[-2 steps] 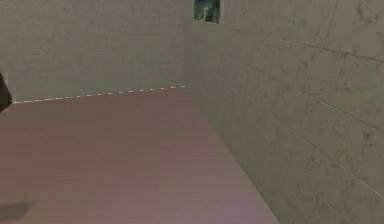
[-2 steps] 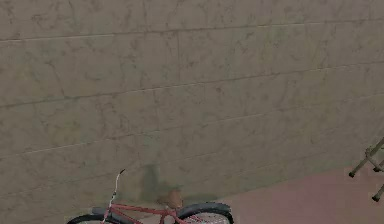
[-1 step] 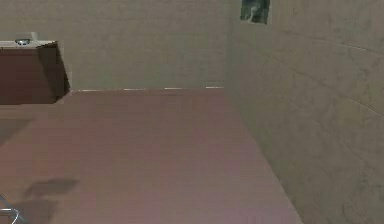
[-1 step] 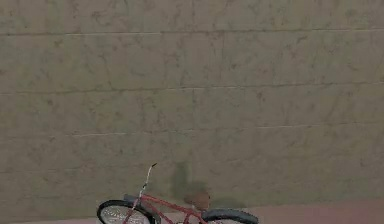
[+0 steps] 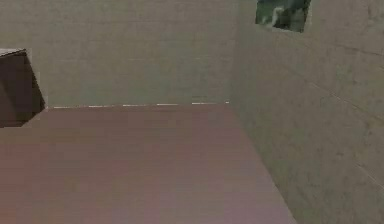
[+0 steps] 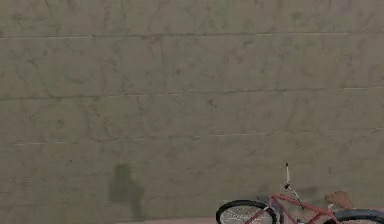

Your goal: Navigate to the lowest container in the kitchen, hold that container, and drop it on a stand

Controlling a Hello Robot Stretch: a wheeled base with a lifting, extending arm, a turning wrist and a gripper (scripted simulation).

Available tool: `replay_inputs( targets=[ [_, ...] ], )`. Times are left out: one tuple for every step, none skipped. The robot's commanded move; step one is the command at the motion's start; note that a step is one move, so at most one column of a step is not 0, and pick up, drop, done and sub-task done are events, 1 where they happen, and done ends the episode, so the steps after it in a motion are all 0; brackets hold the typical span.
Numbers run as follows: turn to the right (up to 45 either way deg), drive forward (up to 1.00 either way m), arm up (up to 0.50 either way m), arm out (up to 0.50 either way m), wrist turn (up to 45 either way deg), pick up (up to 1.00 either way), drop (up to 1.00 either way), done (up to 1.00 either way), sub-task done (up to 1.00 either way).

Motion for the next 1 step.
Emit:
replay_inputs(
  targets=[
    [-45.0, 0.00, 0.00, 0.00, 0.0, 0.00, 0.00, 0.00, 0.00]
  ],
)
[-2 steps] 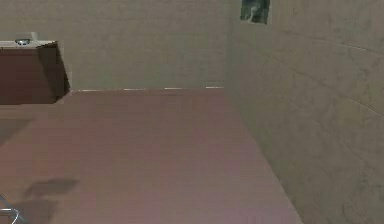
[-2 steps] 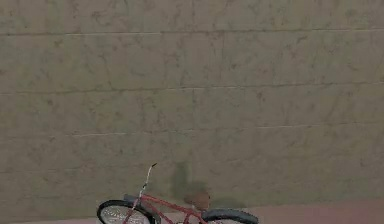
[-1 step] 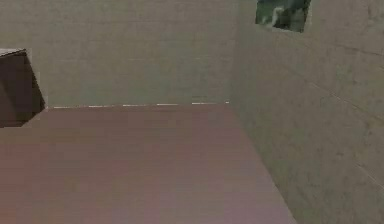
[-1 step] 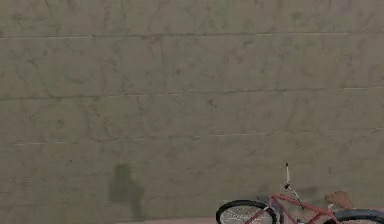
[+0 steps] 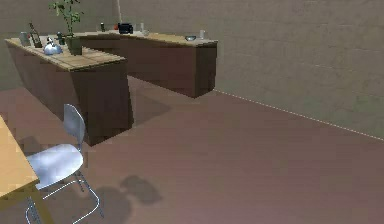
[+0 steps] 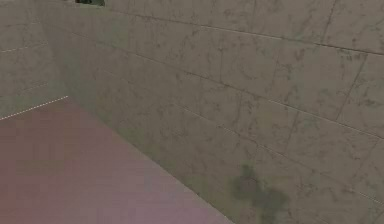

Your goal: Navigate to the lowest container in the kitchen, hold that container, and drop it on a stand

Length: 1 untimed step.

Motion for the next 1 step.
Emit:
replay_inputs(
  targets=[
    [-3.0, 0.00, 0.00, 0.00, 0.0, 0.00, 0.00, 0.00, 0.00]
  ],
)
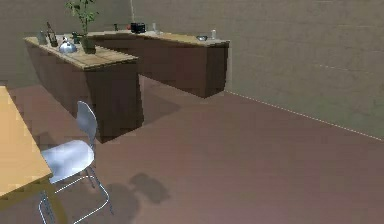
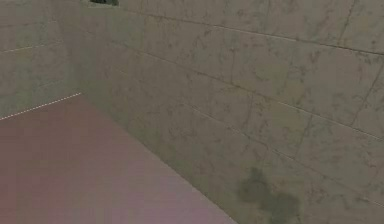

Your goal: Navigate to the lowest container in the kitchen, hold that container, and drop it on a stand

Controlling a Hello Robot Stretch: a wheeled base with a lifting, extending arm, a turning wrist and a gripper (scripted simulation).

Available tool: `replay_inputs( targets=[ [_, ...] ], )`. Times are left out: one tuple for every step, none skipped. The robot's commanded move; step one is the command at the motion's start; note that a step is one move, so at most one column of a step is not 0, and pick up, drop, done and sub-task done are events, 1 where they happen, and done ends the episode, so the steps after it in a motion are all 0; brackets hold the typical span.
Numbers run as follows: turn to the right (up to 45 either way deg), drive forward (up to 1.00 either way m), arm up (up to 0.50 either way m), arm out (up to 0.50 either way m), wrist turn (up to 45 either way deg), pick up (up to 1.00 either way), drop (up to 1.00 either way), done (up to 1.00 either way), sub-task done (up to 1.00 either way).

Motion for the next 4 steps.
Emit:
replay_inputs(
  targets=[
    [0.0, 1.00, 0.00, 0.00, 0.0, 0.00, 0.00, 0.00, 0.00],
    [0.0, 1.00, 0.00, 0.00, 0.0, 0.00, 0.00, 0.00, 0.00],
    [0.0, 0.80, 0.00, 0.00, 0.0, 0.00, 0.00, 0.00, 0.00],
    [-45.0, 0.00, 0.00, 0.00, 0.0, 0.00, 0.00, 0.00, 0.00]
  ],
)
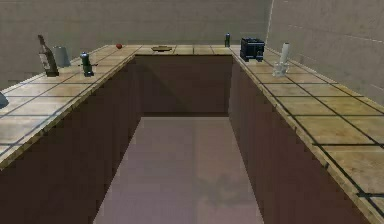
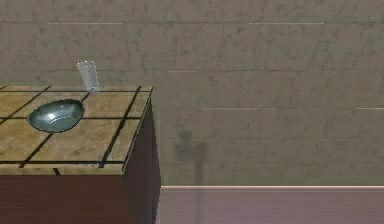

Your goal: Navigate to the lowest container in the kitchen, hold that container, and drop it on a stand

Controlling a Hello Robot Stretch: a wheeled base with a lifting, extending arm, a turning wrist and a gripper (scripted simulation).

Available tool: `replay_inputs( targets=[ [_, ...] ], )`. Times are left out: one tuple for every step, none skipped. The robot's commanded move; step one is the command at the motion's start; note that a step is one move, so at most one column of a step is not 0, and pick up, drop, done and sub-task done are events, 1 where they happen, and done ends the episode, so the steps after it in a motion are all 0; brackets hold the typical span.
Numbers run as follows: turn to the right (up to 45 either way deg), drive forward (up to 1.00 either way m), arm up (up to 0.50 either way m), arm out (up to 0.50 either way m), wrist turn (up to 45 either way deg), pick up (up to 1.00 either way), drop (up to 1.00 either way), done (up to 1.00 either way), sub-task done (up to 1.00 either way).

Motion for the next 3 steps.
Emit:
replay_inputs(
  targets=[
    [-3.0, 0.00, 0.00, 0.00, 0.0, 0.00, 0.00, 0.00, 0.00],
    [0.0, 1.00, 0.00, 0.00, 0.0, 0.00, 0.00, 0.00, 0.00],
    [-6.0, 0.00, 0.00, 0.00, 0.0, 0.00, 0.00, 0.00, 0.00]
  ],
)
